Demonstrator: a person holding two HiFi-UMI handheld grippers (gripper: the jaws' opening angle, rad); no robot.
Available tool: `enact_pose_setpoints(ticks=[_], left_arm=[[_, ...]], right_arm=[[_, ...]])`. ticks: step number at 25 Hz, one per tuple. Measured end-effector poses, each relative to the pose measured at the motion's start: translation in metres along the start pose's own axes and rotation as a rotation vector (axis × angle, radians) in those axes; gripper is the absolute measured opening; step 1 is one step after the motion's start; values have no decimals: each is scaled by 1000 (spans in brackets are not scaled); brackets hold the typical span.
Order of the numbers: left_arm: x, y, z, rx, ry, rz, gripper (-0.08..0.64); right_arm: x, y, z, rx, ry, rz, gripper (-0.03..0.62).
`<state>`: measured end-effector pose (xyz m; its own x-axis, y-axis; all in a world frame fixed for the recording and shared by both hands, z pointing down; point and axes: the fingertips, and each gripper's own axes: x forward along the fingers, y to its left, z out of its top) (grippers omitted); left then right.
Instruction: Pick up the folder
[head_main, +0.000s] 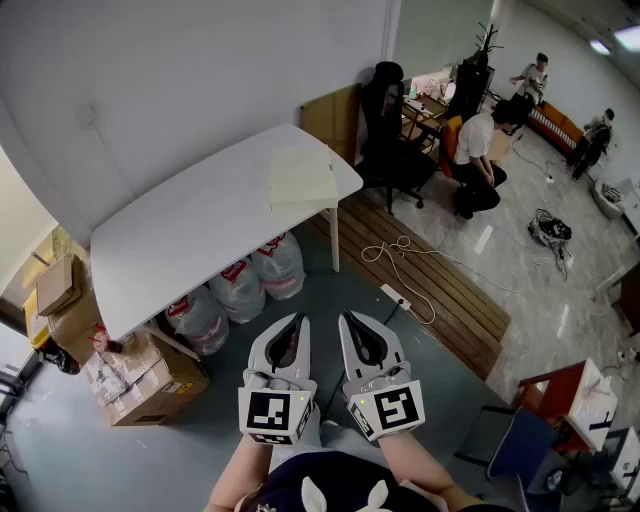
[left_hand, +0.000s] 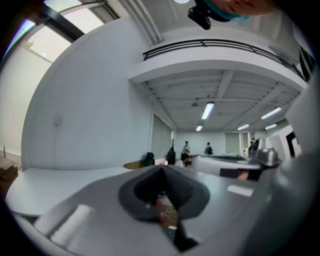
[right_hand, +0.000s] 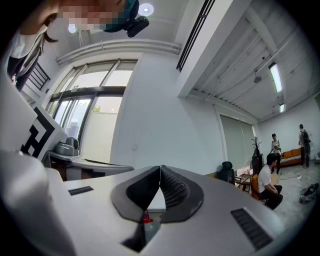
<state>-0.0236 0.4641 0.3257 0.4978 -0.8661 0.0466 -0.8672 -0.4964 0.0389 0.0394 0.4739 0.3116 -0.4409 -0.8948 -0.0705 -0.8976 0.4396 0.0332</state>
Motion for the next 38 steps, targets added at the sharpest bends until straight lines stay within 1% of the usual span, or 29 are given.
enact_pose_setpoints(ticks=[6, 15, 23, 29, 34, 38], left_arm=[[37, 19, -1, 3, 17, -29, 3], [106, 75, 3, -13, 18, -48, 3], [148, 126, 7, -25, 6, -70, 3], [167, 157, 11, -36, -6, -75, 3], [181, 167, 3, -55, 9, -87, 3], [203, 174, -2, -60, 19, -93, 3]], right_arm=[[36, -16, -9, 9, 10, -17, 11], [114, -44, -14, 2, 13, -45, 11], [180, -50, -20, -8, 17, -65, 11], [207, -54, -22, -17, 19, -90, 11], [216, -62, -28, -13, 28, -109, 11], [236, -78, -35, 2, 30, -113, 11]])
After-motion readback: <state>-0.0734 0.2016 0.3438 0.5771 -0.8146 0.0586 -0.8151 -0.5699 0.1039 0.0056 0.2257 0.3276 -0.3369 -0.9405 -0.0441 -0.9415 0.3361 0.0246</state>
